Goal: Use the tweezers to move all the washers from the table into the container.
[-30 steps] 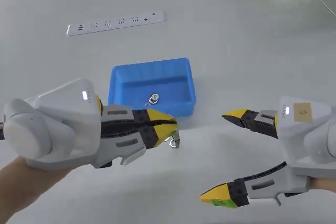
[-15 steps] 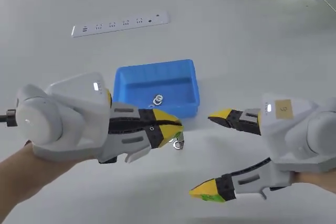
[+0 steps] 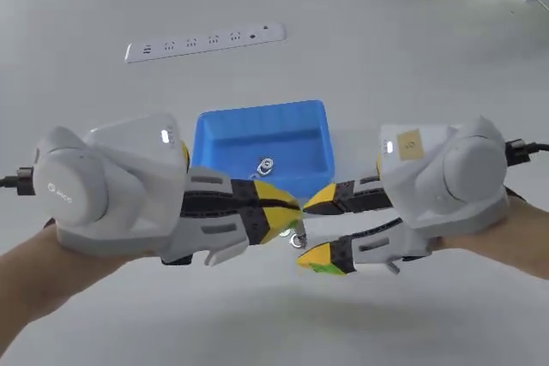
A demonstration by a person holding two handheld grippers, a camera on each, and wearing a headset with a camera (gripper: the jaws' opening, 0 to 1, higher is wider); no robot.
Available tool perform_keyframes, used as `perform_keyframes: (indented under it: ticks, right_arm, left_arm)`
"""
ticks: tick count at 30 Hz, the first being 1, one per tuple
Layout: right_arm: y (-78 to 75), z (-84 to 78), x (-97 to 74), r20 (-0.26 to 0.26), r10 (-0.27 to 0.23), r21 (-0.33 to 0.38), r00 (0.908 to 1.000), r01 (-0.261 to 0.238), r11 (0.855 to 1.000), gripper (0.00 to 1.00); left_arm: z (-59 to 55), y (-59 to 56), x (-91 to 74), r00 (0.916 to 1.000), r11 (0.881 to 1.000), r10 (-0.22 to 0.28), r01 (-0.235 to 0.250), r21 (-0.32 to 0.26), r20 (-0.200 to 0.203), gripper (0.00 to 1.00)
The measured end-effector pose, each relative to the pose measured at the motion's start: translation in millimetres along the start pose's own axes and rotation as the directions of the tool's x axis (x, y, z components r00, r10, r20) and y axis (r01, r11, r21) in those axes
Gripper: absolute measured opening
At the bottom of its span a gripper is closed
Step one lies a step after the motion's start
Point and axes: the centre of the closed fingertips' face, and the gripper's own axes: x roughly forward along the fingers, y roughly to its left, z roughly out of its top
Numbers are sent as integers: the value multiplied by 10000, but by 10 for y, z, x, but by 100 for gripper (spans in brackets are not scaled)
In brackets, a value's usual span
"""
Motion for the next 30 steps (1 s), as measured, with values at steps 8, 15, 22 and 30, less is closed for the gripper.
perform_keyframes:
  ticks: [8, 15, 22, 30]
  right_arm:
    - [42, -67, 101, -793, 623, -577, 9949, -669, 9961, 21]
    - [33, -91, 104, -928, 640, -647, 9936, -701, 9954, 17]
    - [8, -96, 113, -1125, 464, -1044, 9926, -582, 9928, 11]
    - [9, -98, 113, -939, 134, -1183, 9955, -245, 9927, 10]
  left_arm:
    - [24, -14, 40, 10000, 10000, -11, 11, 46, 66, 5]
    - [30, -26, 54, 10000, 9998, -59, 58, 197, 25, 5]
    - [13, -22, 46, 9999, 9989, 34, -27, 467, -146, 5]
    - [-10, -25, 29, 9991, 9996, 286, -283, 99, -328, 6]
